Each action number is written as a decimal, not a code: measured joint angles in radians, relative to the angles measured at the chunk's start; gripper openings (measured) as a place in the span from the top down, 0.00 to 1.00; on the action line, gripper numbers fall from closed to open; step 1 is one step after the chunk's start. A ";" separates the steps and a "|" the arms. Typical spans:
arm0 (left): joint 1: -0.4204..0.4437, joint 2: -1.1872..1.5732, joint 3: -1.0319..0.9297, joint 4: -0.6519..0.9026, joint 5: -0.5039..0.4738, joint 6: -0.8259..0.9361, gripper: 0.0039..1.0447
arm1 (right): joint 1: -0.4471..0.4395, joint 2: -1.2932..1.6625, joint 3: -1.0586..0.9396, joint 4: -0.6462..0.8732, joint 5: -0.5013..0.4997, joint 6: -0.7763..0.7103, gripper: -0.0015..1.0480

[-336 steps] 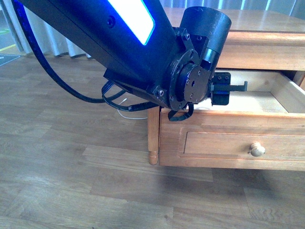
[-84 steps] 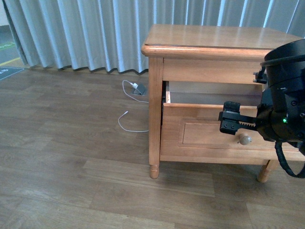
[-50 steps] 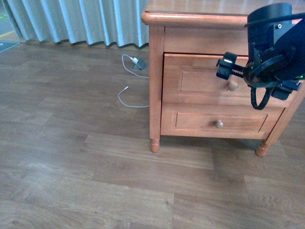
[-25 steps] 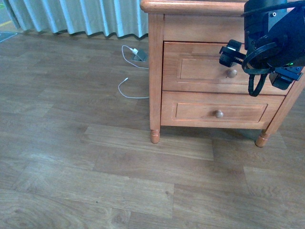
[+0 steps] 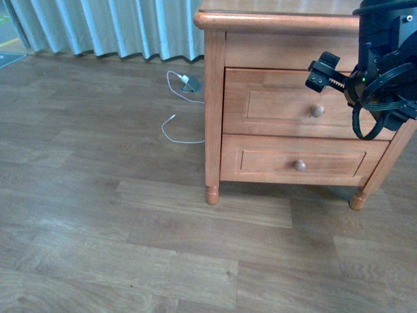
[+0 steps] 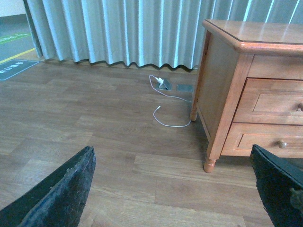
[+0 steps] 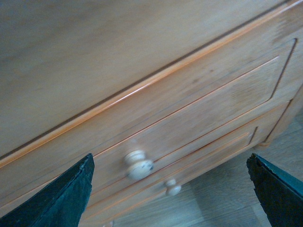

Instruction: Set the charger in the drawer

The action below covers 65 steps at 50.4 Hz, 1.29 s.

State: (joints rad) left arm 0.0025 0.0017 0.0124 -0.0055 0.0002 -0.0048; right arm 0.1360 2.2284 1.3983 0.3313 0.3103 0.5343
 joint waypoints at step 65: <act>0.000 0.000 0.000 0.000 0.000 0.000 0.05 | -0.132 -1.698 -1.011 -0.449 -0.301 -0.224 0.08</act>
State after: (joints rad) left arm 0.0025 0.0013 0.0124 -0.0055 0.0002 -0.0048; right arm 0.0040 0.5301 0.3874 -0.1173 0.0097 0.3103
